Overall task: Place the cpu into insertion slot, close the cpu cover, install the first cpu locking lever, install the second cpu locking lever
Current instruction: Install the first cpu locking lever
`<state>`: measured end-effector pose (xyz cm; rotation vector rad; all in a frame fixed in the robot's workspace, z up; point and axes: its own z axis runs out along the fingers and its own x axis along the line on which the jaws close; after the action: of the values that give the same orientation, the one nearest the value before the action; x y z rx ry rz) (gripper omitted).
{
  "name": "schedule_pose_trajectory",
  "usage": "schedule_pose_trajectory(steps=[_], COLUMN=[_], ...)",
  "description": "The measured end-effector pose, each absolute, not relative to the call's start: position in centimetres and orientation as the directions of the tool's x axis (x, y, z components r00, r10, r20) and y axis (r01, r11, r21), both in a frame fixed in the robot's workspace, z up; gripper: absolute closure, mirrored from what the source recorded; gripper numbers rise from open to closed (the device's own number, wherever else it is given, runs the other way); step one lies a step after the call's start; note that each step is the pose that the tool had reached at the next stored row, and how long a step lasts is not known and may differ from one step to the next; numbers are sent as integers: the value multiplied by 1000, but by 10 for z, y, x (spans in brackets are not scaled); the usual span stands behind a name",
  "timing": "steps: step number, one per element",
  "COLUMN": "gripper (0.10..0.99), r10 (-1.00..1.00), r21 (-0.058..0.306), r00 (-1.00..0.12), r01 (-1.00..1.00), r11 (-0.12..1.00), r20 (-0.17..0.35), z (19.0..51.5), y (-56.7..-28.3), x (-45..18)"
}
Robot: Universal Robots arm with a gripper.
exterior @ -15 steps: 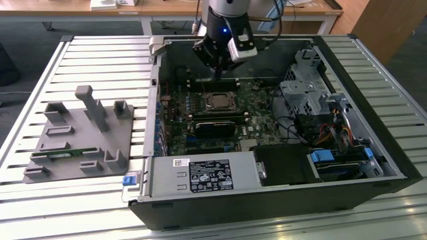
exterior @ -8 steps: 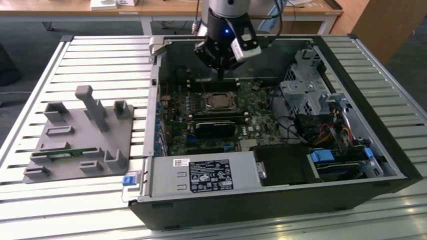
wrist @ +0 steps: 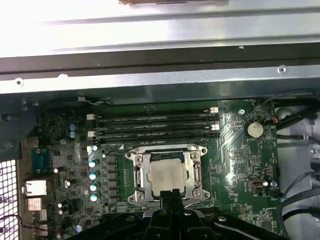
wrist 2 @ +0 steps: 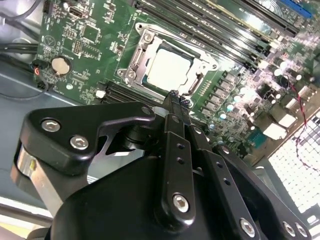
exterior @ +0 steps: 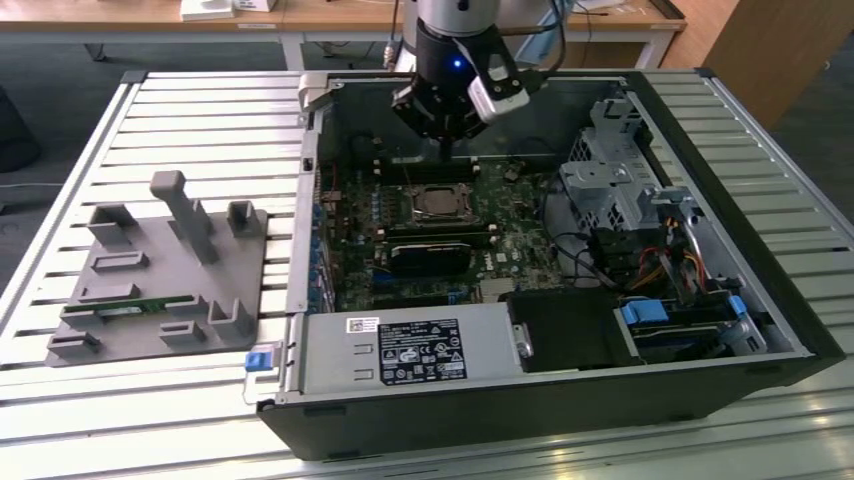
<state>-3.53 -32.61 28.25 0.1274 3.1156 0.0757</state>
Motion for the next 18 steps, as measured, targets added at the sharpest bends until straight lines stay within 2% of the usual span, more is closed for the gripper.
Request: schedule_pose_trajectory(steps=[18], gripper=[980], r10=[38], r21=[52], r00=[-998], r01=[36], r11=[998], r20=[-42], z=[277], y=[-326], x=[-51])
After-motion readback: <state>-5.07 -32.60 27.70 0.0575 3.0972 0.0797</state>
